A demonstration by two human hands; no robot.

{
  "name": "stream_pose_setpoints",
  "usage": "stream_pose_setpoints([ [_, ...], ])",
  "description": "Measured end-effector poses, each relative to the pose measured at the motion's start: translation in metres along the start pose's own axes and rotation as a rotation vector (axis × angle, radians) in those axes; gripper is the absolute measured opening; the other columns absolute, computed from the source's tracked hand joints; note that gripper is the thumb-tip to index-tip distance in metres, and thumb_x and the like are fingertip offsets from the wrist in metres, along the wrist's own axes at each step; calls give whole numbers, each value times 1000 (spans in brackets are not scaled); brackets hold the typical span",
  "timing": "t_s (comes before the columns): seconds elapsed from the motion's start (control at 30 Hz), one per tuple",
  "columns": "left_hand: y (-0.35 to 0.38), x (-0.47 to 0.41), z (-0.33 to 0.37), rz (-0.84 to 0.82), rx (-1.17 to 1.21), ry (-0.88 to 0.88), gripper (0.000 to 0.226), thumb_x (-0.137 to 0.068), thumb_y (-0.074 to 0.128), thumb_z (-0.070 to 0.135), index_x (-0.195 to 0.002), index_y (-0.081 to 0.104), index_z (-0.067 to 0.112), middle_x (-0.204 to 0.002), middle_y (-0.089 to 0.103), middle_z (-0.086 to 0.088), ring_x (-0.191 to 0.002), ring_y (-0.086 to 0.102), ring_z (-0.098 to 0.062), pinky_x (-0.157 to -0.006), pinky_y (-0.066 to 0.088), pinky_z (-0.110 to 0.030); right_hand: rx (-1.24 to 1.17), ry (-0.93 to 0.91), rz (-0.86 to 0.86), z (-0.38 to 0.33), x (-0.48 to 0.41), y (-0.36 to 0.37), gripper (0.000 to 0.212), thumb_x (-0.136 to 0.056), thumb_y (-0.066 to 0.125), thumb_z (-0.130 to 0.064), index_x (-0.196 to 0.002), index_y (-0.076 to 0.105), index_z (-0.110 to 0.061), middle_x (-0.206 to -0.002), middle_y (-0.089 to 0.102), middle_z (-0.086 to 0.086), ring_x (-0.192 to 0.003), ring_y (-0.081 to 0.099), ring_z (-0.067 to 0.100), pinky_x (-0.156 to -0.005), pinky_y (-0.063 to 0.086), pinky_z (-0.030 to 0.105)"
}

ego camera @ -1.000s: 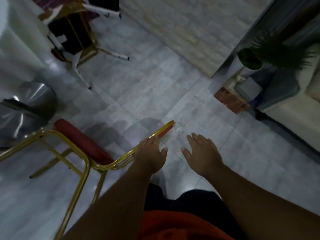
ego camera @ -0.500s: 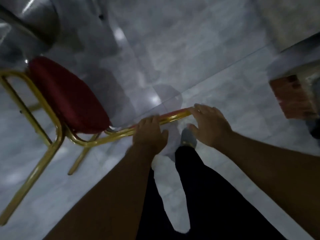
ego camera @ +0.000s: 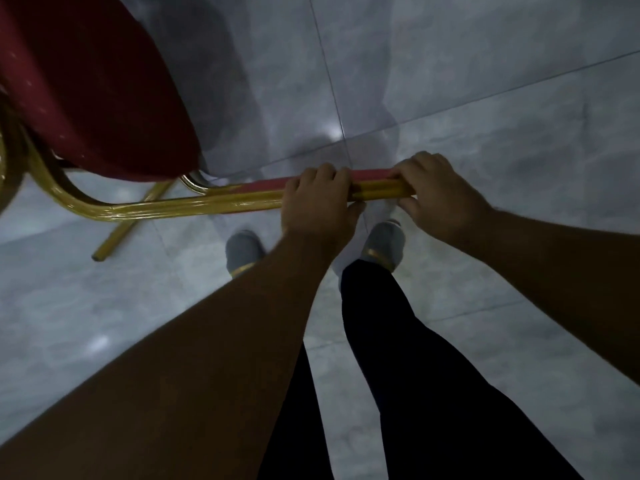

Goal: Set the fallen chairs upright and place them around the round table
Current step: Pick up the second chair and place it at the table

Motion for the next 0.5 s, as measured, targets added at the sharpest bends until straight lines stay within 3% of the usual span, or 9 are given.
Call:
stream_pose_setpoints([
  [0.1, -3, -7, 9, -15, -12, 43, 39, -96, 59, 47, -122, 55, 18, -121, 59, -6, -112, 56, -28, -95, 49, -45, 29, -34, 17, -3, -1, -1, 25, -92, 67, -14, -113, 57, -5, -113, 53, 16, -105, 47, 31, -82, 39, 35],
  [0.33, -38, 23, 6, 10, -98, 114, 33, -103, 51, 38, -126, 49, 15, -126, 54, -9, -115, 53, -28, -95, 47, -43, 120, -127, 111, -42, 25, -23, 25, -87, 72, -10, -107, 59, -5, -105, 55, 16, -96, 50, 33, -72, 36, 36],
  [0.5, -101, 88, -2, 180, 47, 31, 32, -99, 53, 39, -116, 56, 13, -116, 60, -9, -104, 57, -27, -97, 45, -41, 110, -193, 241, -112, 76, -73, 28, -85, 73, -12, -113, 69, -5, -95, 57, 15, -87, 54, 34, -68, 45, 38],
])
Point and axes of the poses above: each hand's wrist, its own x-axis away from the middle knuckle, its own y-axis out of the palm, z = x × y, the point moved 3 cm from there along -x, towards the middle knuckle
